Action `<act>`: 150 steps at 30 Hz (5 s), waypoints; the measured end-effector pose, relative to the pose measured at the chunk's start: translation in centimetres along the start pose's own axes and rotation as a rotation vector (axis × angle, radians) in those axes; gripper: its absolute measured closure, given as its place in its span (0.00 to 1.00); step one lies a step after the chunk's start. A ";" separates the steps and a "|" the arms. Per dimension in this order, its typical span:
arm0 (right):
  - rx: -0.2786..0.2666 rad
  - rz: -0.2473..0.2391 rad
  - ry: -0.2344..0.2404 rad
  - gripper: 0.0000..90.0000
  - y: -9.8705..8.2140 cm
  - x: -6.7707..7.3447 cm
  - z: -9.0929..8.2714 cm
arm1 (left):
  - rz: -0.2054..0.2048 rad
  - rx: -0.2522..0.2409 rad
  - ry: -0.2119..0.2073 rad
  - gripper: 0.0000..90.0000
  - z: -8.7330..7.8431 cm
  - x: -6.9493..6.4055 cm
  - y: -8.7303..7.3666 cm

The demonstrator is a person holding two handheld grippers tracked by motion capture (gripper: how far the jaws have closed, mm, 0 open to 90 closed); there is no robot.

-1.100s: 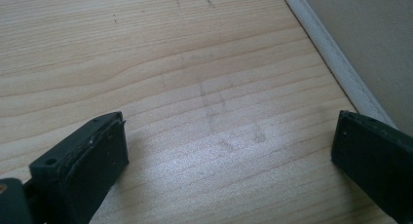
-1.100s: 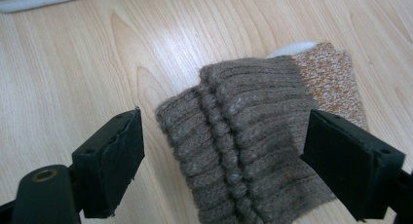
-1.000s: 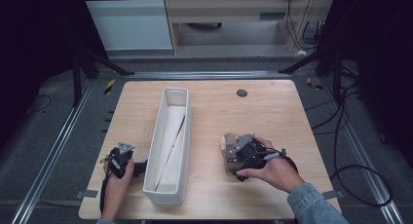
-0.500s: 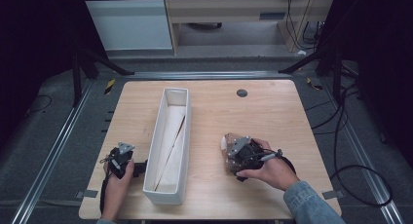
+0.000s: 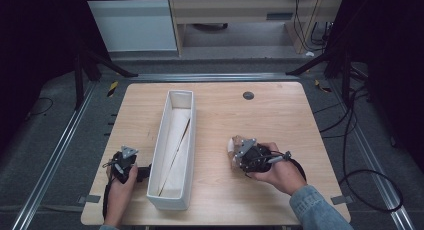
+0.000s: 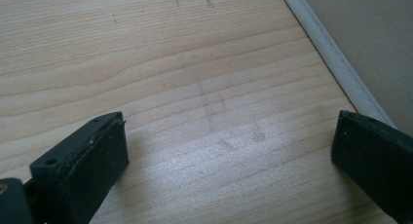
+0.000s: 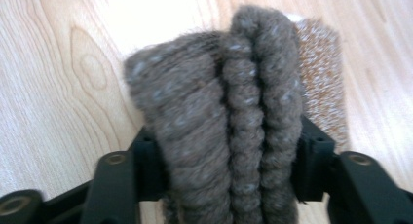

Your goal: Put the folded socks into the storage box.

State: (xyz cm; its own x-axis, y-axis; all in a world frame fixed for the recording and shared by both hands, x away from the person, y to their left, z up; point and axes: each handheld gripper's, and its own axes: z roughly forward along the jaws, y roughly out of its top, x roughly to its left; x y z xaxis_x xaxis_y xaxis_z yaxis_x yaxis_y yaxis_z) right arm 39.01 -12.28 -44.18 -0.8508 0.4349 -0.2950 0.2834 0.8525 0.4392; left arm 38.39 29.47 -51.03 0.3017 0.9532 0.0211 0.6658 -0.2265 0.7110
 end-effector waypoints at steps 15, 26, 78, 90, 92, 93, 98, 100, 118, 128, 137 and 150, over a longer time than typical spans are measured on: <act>-0.066 0.094 0.011 0.57 3.7 -2.1 -4.3 | -0.003 -0.003 -0.001 0.00 0.0 0.0 0.0; -0.091 0.081 0.018 0.57 7.8 -1.7 -7.9 | -0.002 -0.002 -0.001 0.00 0.0 0.0 0.0; -0.151 -0.090 0.173 0.58 21.1 3.5 -10.2 | 0.002 -0.005 0.003 0.00 0.0 -0.1 0.0; -0.109 -0.120 0.201 0.58 22.2 5.1 -8.9 | 0.000 -0.006 0.002 0.00 0.0 -0.1 0.0; -0.106 -0.128 0.210 0.57 22.3 5.5 -8.6 | 0.002 -0.007 0.003 0.00 0.0 -0.1 0.0; -0.101 -0.130 0.214 0.58 22.3 5.7 -8.5 | 0.002 -0.006 0.003 0.00 0.0 -0.1 0.0; -0.098 -0.136 0.241 0.58 22.2 6.3 -7.7 | 0.002 -0.006 0.002 0.00 0.0 -0.1 0.0; -0.096 -0.136 0.246 0.57 22.1 6.4 -7.6 | 0.001 -0.007 0.002 0.00 0.0 -0.1 0.0; -0.055 -0.132 0.265 0.58 21.9 7.0 -6.8 | 0.001 -0.006 0.001 0.00 0.0 -0.1 0.0; -0.036 -0.135 0.275 0.59 22.0 7.3 -6.4 | -0.003 -0.006 0.000 0.00 0.0 -0.1 0.0; -0.004 -0.142 0.298 0.60 22.0 8.2 -5.3 | 0.002 -0.006 0.002 0.00 0.0 -0.1 0.0; 0.001 -0.126 0.321 0.60 22.0 8.8 -3.8 | 0.002 -0.007 -0.001 0.00 0.0 0.0 0.0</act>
State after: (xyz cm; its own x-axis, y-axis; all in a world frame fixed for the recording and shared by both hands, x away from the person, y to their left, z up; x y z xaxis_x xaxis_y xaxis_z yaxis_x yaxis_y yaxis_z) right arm 36.03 9.18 -33.87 -0.9748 0.2134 -0.0649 0.1681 0.8941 0.4152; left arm 38.41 29.42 -51.05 0.3037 0.9525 0.0213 0.6605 -0.2266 0.7158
